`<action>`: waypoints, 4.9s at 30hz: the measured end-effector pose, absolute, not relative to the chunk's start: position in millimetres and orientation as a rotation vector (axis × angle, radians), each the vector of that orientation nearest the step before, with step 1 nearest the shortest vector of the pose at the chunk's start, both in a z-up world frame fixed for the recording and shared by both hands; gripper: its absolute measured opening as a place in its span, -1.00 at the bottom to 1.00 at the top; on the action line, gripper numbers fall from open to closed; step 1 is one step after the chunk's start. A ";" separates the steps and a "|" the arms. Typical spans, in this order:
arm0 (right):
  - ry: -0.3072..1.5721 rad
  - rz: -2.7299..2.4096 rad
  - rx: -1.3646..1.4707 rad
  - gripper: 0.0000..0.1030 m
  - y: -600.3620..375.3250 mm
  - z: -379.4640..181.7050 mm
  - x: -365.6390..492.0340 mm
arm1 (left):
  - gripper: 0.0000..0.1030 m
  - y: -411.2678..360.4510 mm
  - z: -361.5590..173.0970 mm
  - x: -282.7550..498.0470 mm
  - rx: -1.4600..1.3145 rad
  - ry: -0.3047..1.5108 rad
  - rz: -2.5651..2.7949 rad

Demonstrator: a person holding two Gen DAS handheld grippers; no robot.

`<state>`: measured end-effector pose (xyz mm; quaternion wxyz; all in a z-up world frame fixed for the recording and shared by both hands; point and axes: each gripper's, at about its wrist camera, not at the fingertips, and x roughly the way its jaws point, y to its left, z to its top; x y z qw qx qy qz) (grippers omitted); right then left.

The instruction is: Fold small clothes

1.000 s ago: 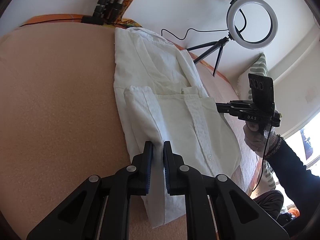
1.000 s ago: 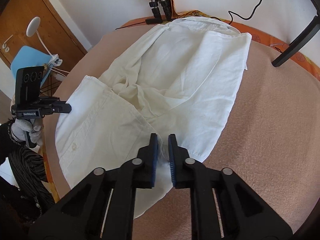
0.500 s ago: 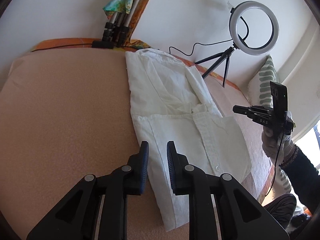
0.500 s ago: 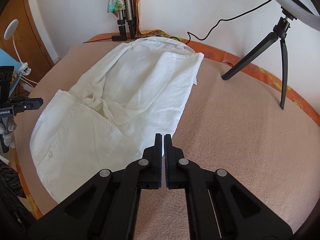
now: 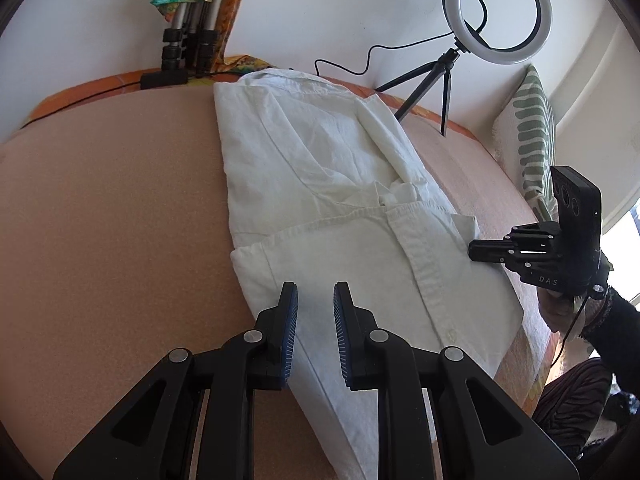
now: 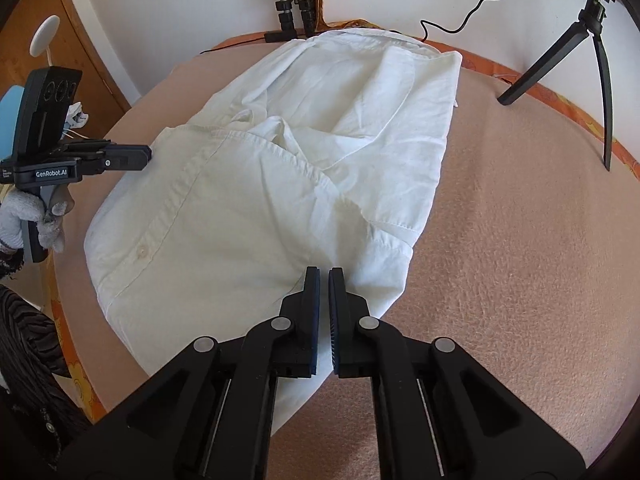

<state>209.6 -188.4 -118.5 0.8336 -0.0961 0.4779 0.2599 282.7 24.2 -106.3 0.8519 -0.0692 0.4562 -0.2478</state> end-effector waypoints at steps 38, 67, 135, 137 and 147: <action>0.924 0.329 0.077 -0.97 -239.1 -116.5 429.9 | -0.70 46.7 -145.9 471.8 -0.363 0.916 -0.419; 0.833 0.423 0.139 -0.95 -238.3 -79.4 424.4 | -0.94 61.9 -115.6 487.2 -0.572 0.832 -0.549; 0.985 0.497 0.437 -0.91 -250.2 -96.3 118.8 | -0.96 62.1 -115.4 191.7 -0.618 1.045 -0.485; 1.040 0.449 0.393 -0.92 -249.0 -110.6 121.4 | -0.96 62.6 -130.8 188.0 -0.585 1.093 -0.448; 0.964 0.487 0.280 -0.21 -257.9 -75.0 116.6 | -0.89 66.3 -75.0 179.2 -0.492 0.928 -0.428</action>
